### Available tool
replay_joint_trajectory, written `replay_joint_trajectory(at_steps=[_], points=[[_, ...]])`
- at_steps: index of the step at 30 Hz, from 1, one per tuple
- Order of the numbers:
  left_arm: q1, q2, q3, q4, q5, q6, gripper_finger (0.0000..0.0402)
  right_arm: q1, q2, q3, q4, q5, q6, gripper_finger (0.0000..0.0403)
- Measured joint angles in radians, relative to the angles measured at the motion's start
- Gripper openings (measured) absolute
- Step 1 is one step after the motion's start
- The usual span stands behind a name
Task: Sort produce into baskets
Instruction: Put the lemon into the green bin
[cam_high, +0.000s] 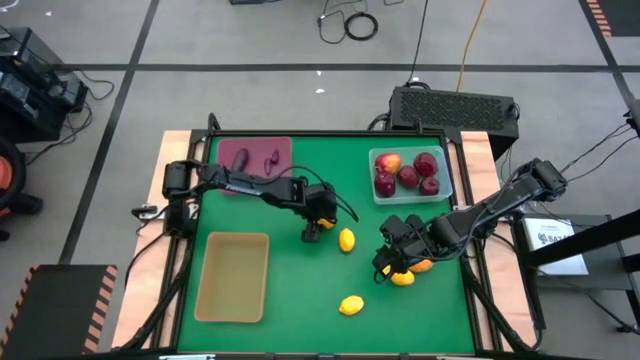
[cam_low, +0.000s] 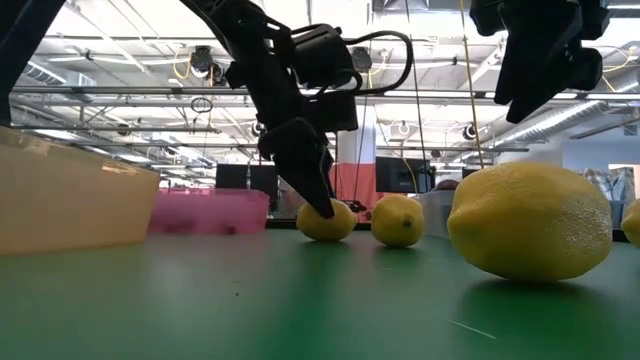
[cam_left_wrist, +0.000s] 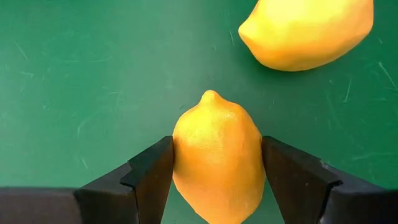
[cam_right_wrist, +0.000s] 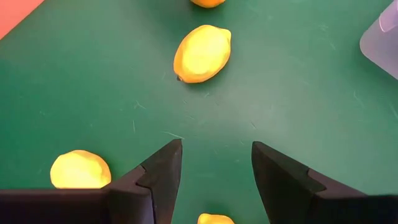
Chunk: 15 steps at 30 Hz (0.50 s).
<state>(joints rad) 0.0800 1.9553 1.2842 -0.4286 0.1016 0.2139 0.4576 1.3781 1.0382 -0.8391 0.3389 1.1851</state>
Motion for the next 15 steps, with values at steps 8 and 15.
replay_joint_trajectory(at_steps=[8,15], points=[[0.000,-0.005,0.000,-0.008,0.000,-0.008,0.0204,0.000,0.000,0.000,0.000,0.000,0.000,0.0185],[0.000,-0.024,-0.003,-0.028,0.003,-0.096,0.0181,0.000,0.000,0.000,-0.001,0.000,-0.011,0.0185]])
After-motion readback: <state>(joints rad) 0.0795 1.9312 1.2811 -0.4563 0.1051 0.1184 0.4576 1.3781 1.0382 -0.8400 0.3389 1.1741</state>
